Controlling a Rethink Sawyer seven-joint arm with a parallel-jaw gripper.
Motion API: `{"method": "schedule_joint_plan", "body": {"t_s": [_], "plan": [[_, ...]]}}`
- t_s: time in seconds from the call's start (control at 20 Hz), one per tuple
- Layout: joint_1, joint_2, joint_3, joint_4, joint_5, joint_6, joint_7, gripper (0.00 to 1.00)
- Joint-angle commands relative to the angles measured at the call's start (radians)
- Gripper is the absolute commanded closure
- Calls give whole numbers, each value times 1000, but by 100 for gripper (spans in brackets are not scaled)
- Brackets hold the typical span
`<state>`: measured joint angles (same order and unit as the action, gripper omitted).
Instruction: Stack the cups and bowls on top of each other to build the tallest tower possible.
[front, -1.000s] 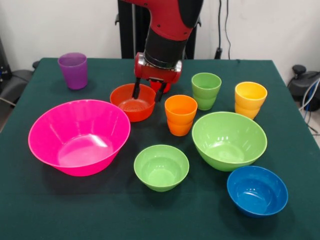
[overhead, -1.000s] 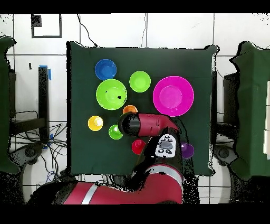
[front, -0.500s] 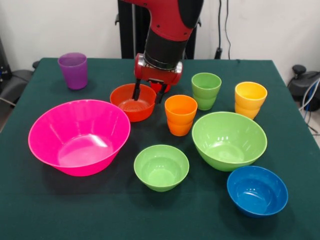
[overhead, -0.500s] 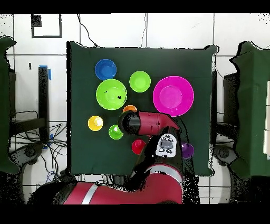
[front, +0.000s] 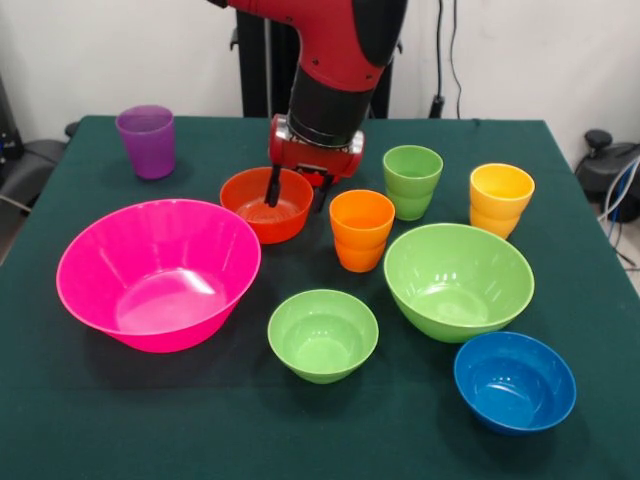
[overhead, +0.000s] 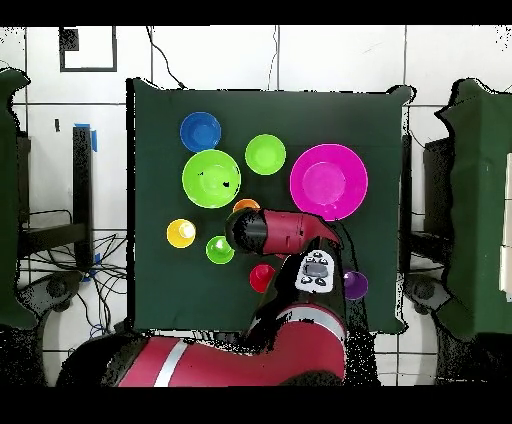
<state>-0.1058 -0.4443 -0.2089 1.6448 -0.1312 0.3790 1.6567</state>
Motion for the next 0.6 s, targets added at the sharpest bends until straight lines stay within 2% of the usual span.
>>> {"method": "schedule_joint_plan", "body": {"t_s": [0.05, 0.6], "plan": [[-3, 60, 90, -49, 43, 54, 144, 0], [3, 77, 89, -69, 42, 42, 127, 0]]}}
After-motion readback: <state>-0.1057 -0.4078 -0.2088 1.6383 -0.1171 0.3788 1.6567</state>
